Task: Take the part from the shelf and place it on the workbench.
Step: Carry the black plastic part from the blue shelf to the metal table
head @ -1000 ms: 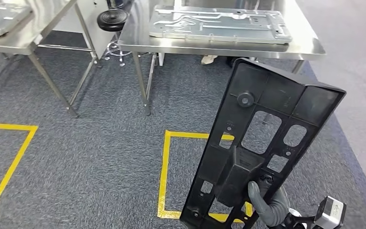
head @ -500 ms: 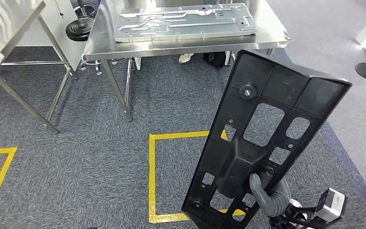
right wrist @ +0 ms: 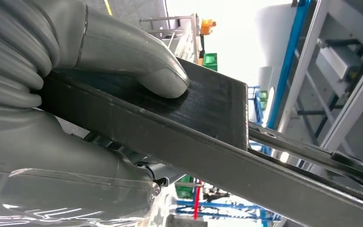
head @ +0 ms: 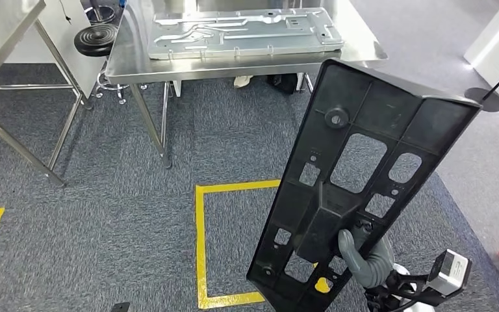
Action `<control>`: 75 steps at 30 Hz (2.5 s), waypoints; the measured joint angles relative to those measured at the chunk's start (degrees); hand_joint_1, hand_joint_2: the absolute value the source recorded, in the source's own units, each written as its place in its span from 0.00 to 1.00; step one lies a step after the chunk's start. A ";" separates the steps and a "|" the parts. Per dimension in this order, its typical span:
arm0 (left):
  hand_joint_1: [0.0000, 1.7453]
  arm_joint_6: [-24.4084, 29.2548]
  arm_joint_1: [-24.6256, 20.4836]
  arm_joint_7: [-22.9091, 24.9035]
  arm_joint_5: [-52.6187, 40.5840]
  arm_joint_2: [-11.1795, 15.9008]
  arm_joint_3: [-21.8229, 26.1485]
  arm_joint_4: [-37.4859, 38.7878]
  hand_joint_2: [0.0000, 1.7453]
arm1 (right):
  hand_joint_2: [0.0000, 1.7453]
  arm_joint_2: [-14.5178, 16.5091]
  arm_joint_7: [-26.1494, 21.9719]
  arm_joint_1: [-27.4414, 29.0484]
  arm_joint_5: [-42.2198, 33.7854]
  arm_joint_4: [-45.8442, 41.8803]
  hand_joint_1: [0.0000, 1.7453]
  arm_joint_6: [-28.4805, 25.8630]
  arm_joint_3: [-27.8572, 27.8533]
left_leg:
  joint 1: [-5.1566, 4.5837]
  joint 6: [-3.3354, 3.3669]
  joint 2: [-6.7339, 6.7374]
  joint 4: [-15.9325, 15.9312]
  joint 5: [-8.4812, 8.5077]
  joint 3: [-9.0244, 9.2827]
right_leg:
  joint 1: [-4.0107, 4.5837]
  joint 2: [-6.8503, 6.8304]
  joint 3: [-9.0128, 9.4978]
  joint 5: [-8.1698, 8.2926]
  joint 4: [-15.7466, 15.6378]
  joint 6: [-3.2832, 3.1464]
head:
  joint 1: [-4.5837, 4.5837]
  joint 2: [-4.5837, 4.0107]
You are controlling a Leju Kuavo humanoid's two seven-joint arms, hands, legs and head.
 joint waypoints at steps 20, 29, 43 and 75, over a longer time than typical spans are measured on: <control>0.00 0.19 1.92 -0.64 0.79 0.04 0.07 -0.02 1.00 | 1.00 0.12 0.81 0.13 0.65 -0.49 1.00 0.27 0.58 | 0.02 -2.77 -0.02 15.99 -5.13 -8.57 | 0.35 0.00 6.68 3.65 -9.95 -3.16 | -0.01 0.00; 0.00 0.39 2.10 -0.52 1.07 0.19 0.16 -0.02 1.00 | 1.00 0.12 0.73 -0.65 0.39 0.08 1.00 0.76 1.05 | -0.86 0.39 -0.25 0.08 -0.39 -0.10 | 0.22 0.04 7.89 1.84 -6.46 -0.81 | -0.01 -0.01; 0.00 0.25 2.27 -1.56 1.55 0.02 0.27 -0.02 1.00 | 1.00 0.10 0.29 -1.57 0.84 1.81 1.00 0.83 1.84 | 0.00 -2.78 0.03 1.15 -6.54 7.97 | -0.49 -1.06 -1.36 9.26 -8.10 -1.50 | -0.03 0.00; 0.00 0.65 1.02 -1.03 2.13 -0.13 0.97 -0.02 1.00 | 1.00 -0.17 -0.25 -7.88 1.06 6.29 1.00 1.74 2.09 | -0.75 -2.15 -0.78 3.13 -2.84 -0.19 | -0.67 -0.22 3.04 6.89 -9.39 -1.63 | -0.12 0.00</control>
